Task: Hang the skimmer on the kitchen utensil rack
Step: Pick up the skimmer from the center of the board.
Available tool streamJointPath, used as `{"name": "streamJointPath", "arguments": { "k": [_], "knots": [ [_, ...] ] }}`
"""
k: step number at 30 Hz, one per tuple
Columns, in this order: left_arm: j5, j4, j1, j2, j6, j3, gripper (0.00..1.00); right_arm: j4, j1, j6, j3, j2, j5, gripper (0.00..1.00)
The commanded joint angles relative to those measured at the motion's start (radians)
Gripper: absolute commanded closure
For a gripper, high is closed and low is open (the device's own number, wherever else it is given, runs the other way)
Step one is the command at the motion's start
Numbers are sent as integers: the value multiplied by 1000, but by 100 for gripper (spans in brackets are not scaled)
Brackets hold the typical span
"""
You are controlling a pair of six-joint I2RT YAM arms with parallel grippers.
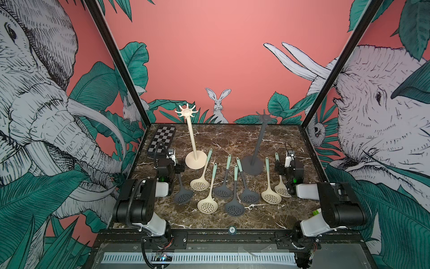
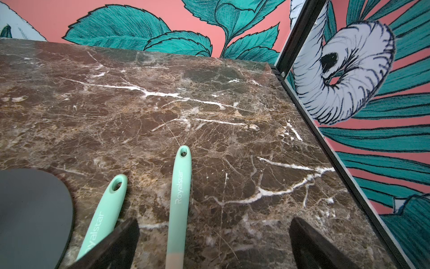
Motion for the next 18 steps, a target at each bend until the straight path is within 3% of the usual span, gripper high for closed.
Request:
{"name": "streamJointPath", "arguments": {
  "k": [1, 10, 12, 15, 18],
  "knots": [
    [11, 7, -4, -3, 11, 12, 1, 14, 5, 0, 17, 7, -4, 2],
    [12, 18, -3, -5, 10, 9, 1, 18, 5, 4, 26, 1, 3, 1],
    [7, -34, -6, -37, 12, 26, 2, -204, 5, 5, 97, -83, 6, 1],
    [-53, -226, -6, -148, -9, 77, 4, -376, 5, 23, 167, -178, 37, 1],
    [-145, -288, -7, -237, -62, 99, 8, -581, 4, 98, 265, -204, 50, 4]
  ]
}}
